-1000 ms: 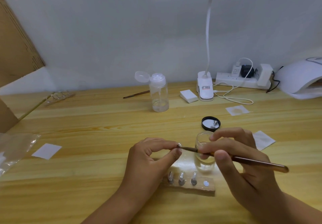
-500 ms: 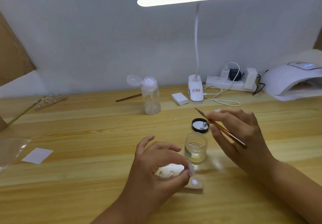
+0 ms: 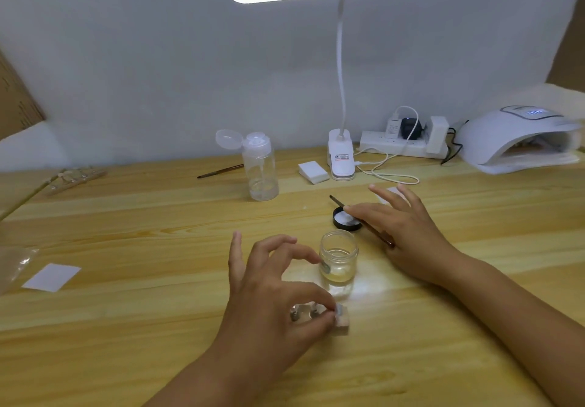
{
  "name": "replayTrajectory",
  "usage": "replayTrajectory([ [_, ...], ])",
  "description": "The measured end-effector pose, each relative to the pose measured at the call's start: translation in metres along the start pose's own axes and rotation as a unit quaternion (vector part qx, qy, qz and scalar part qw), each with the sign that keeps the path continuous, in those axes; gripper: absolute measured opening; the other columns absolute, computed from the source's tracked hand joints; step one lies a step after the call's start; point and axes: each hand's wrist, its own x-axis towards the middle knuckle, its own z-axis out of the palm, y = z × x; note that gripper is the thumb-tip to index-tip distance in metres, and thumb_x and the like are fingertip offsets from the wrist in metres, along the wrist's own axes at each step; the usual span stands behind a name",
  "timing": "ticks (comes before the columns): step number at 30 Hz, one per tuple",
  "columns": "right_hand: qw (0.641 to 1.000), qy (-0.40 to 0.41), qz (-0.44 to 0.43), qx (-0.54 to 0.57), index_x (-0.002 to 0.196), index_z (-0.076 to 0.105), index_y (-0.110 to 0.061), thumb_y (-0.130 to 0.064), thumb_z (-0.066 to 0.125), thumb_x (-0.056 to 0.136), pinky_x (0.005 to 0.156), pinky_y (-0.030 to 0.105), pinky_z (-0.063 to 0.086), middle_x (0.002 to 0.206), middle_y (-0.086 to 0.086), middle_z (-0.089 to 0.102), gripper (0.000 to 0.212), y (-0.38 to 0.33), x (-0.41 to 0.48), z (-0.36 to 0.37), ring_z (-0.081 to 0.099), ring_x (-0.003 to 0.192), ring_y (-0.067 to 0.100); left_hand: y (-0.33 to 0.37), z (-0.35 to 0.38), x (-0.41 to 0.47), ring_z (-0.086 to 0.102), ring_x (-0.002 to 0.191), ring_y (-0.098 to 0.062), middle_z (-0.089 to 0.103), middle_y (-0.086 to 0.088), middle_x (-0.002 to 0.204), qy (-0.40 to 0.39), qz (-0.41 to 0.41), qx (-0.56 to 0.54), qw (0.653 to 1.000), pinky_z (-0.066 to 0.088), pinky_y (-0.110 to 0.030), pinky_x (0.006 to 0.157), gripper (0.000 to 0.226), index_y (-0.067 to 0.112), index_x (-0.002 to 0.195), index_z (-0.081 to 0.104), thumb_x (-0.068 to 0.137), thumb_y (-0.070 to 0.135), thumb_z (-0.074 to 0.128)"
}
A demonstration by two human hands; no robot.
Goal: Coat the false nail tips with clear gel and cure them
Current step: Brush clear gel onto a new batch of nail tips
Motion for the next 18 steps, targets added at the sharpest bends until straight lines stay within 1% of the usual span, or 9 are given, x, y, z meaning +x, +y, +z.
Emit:
replayTrajectory([
  [2, 1.000, -0.007, -0.005, 0.000, 0.143, 0.048, -0.033, 0.015, 0.055, 0.074, 0.123, 0.043, 0.001, 0.149, -0.012, 0.047, 0.085, 0.0004, 0.0007, 0.0003, 0.018, 0.152, 0.018, 0.0006, -0.0003, 0.0000, 0.040, 0.130, -0.007, 0.054, 0.024, 0.116, 0.001, 0.008, 0.011, 1.000, 0.006, -0.066, 0.113, 0.013, 0.043, 0.074, 0.072, 0.070, 0.055, 0.072],
  [4, 1.000, -0.005, -0.004, -0.001, 0.144, 0.046, -0.034, 0.015, 0.055, 0.072, 0.123, 0.042, 0.002, 0.152, -0.010, 0.043, 0.087, 0.0001, 0.0009, 0.0005, 0.017, 0.152, 0.018, 0.0016, -0.0005, 0.0005, 0.040, 0.132, -0.009, 0.054, 0.023, 0.118, 0.002, 0.016, 0.018, 1.000, 0.005, -0.066, 0.114, 0.015, 0.041, 0.073, 0.071, 0.072, 0.056, 0.069],
  [7, 1.000, 0.017, -0.002, 0.003, 0.139, 0.054, -0.027, 0.019, 0.054, 0.069, 0.123, 0.046, 0.009, 0.149, -0.003, 0.048, 0.084, -0.0022, 0.0007, 0.0003, 0.025, 0.150, 0.024, 0.0027, -0.0002, 0.0021, 0.037, 0.134, -0.009, 0.055, 0.021, 0.120, -0.001, 0.024, 0.018, 1.000, 0.004, -0.065, 0.115, 0.017, 0.040, 0.071, 0.070, 0.074, 0.056, 0.064],
  [10, 1.000, 0.031, 0.001, 0.001, 0.133, 0.062, -0.019, 0.022, 0.054, 0.066, 0.121, 0.052, 0.017, 0.143, 0.003, 0.055, 0.080, -0.0053, 0.0006, -0.0003, 0.033, 0.146, 0.031, 0.0021, 0.0007, 0.0032, 0.035, 0.135, -0.009, 0.054, 0.020, 0.122, 0.002, 0.026, 0.011, 1.000, 0.002, -0.063, 0.116, 0.016, 0.039, 0.071, 0.070, 0.074, 0.054, 0.064],
  [13, 1.000, 0.026, 0.005, 0.002, 0.133, 0.061, -0.019, 0.022, 0.053, 0.066, 0.121, 0.050, 0.016, 0.143, 0.003, 0.054, 0.079, -0.0064, 0.0005, -0.0006, 0.032, 0.146, 0.030, 0.0008, 0.0024, 0.0032, 0.033, 0.138, -0.009, 0.051, 0.022, 0.124, 0.006, 0.021, 0.004, 1.000, 0.000, -0.062, 0.116, 0.013, 0.039, 0.072, 0.070, 0.073, 0.052, 0.068],
  [18, 1.000, 0.030, 0.007, 0.005, 0.131, 0.063, -0.017, 0.024, 0.053, 0.065, 0.120, 0.051, 0.019, 0.140, 0.004, 0.057, 0.078, -0.0063, -0.0006, -0.0003, 0.035, 0.144, 0.032, -0.0013, 0.0038, 0.0035, 0.032, 0.139, -0.011, 0.052, 0.020, 0.125, 0.005, 0.032, 0.039, 0.999, 0.003, -0.067, 0.114, 0.014, 0.039, 0.071, 0.067, 0.072, 0.053, 0.068],
])
